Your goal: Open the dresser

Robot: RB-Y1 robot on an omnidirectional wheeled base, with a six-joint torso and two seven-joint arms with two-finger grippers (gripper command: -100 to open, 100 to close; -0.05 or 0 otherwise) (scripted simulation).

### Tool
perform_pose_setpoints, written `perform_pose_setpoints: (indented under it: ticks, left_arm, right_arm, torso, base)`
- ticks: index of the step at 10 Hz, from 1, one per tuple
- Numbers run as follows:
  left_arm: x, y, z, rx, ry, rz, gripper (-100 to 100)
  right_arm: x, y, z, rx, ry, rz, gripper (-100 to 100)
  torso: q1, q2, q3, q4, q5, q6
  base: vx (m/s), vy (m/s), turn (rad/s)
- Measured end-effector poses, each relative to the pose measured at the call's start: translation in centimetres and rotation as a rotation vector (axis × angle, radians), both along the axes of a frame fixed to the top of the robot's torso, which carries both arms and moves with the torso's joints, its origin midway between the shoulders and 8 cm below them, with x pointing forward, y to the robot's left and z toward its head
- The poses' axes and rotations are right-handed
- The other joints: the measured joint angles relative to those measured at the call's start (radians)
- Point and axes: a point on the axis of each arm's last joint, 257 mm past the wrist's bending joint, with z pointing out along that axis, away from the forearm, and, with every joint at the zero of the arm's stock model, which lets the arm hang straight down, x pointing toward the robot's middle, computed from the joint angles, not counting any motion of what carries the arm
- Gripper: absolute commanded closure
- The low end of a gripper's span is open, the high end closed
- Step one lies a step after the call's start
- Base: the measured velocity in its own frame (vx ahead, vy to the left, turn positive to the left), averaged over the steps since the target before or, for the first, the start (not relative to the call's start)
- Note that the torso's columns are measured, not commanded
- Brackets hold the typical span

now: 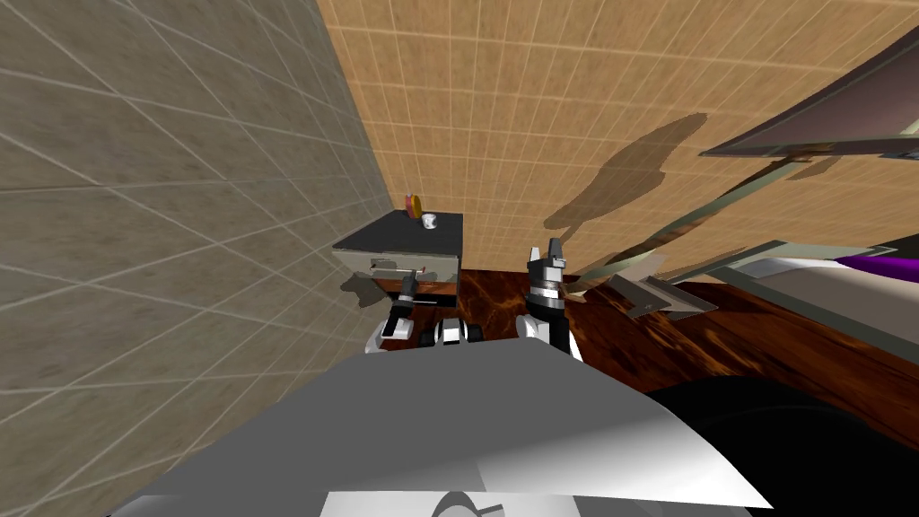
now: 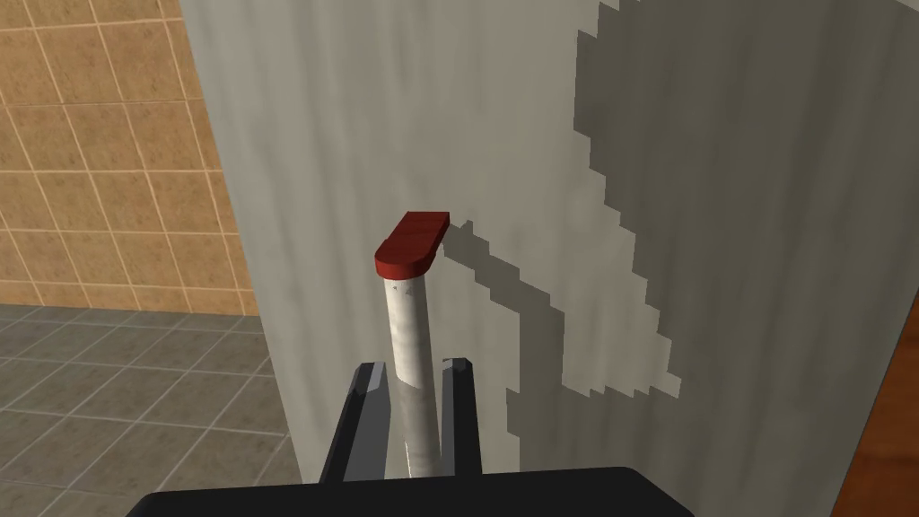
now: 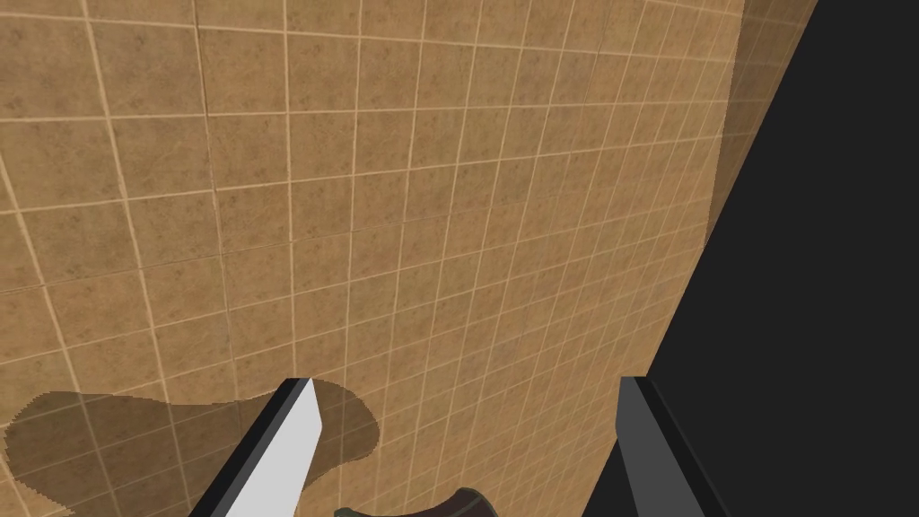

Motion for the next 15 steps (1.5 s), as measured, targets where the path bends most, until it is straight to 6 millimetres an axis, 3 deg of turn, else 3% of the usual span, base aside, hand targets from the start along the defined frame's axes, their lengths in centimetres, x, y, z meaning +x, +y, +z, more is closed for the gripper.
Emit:
perform_pose_setpoints:
  ticks: [10,11,15]
  left_arm:
    - [-1.8,-0.2,-0.1,0.000,0.009,-0.016,100]
    - [-2.0,-0.3,-0.1,0.000,0.010,-0.020,-100]
    - [-0.7,-0.2,2.1,0.000,0.011,-0.023,-100]
  right_arm:
    - [0.0,0.0,0.0,0.000,0.000,0.000,0]
    - [0.0,0.0,0.0,0.000,0.000,0.000,0]
    - [0.0,0.0,0.0,0.000,0.000,0.000,0]
  torso:
    - [-0.002,-0.001,-0.001,-0.001,0.000,0.002]
    - [0.000,-0.001,-0.001,0.000,0.000,0.000]
    - [-0.003,-0.008,-0.005,-0.004,0.001,0.003]
  base:
    - [-0.160,0.015,0.023]
    - [-0.095,0.018,0.002]
    - [-0.009,-0.013,0.007]
